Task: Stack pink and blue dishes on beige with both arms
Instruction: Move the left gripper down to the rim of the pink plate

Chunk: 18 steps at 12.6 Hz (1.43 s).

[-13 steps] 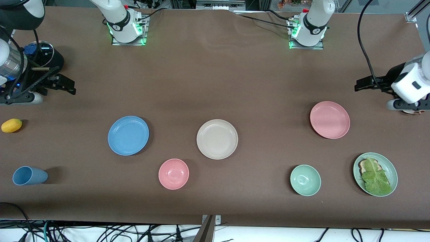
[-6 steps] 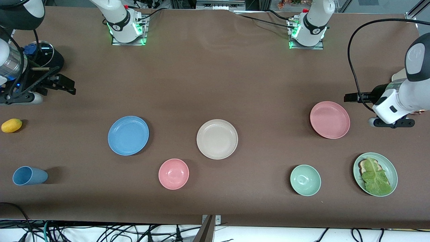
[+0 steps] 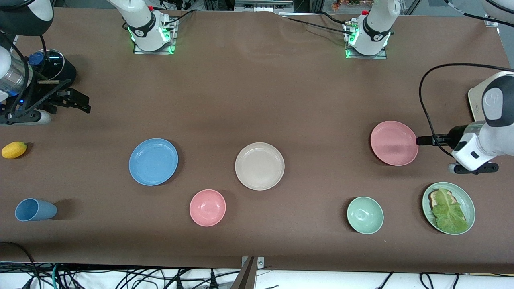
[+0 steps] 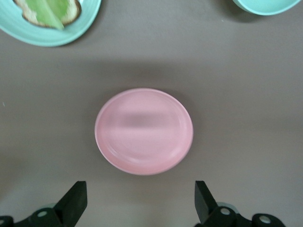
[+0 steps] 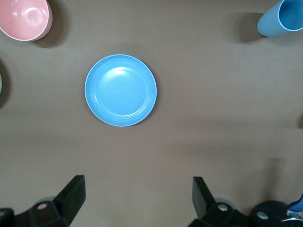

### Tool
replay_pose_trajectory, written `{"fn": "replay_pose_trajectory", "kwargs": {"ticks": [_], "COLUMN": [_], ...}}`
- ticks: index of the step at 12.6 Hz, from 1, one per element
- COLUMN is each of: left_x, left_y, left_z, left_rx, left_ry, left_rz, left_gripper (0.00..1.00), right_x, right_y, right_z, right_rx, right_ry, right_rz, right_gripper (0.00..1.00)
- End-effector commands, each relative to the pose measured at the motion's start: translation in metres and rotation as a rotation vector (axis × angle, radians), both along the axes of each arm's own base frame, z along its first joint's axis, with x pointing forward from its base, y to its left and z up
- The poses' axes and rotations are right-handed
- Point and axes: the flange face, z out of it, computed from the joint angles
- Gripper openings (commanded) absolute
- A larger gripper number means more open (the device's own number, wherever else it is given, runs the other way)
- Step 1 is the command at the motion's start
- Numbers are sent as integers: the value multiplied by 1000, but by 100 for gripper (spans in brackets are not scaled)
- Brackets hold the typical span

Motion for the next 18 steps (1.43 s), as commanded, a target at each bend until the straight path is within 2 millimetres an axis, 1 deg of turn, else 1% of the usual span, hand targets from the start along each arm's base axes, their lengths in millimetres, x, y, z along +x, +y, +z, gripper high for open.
{"fn": "replay_pose_trajectory", "kwargs": {"ticks": [1, 2, 3, 5, 6, 7, 8, 9, 11, 12, 15, 17, 18], "left_x": [7, 8, 7, 9, 9, 9, 8, 7, 7, 4, -11, -29, -35], "left_y": [33, 47, 51, 49, 51, 58, 63, 74, 78, 84, 100, 119, 119], "left_z": [-20, -27, -25, -24, -28, -40, -56, -68, -80, -87, -111, -134, -144], "left_rx": [-80, -112, -152, -207, -257, -286, -301, -307, -323, -321, -312, -307, -318], "left_ry": [-42, -56, -69, -91, -100, -95, -77, -73, -128, -143, -154, -175, -183], "left_rz": [-43, -49, -88, -79, -40, -29, -12, -11, -151, -179, -205, -201, -180], "left_gripper": [100, 100, 100, 100, 100, 100, 100, 100, 100, 100, 100, 100, 100], "right_x": [-1, -1, -1, -1, -1, -1, -1, -1, -1, -1, 0, 2, 2], "right_y": [0, 0, 0, 0, 0, 0, 0, 0, 0, 0, 0, 0, -1], "right_z": [6, 6, 6, 6, 6, 6, 6, 6, 6, 6, 6, 5, 7], "right_rx": [0, 0, 0, 0, 0, 0, 0, 0, 0, 0, 0, 0, 1], "right_ry": [1, 1, 1, 1, 1, 1, 1, 1, 1, 1, -5, -8, -14], "right_rz": [-11, -11, -11, -11, -11, -11, -11, -11, -11, -11, -11, -12, -15], "right_gripper": [100, 100, 100, 100, 100, 100, 100, 100, 100, 100, 100, 100, 100]}}
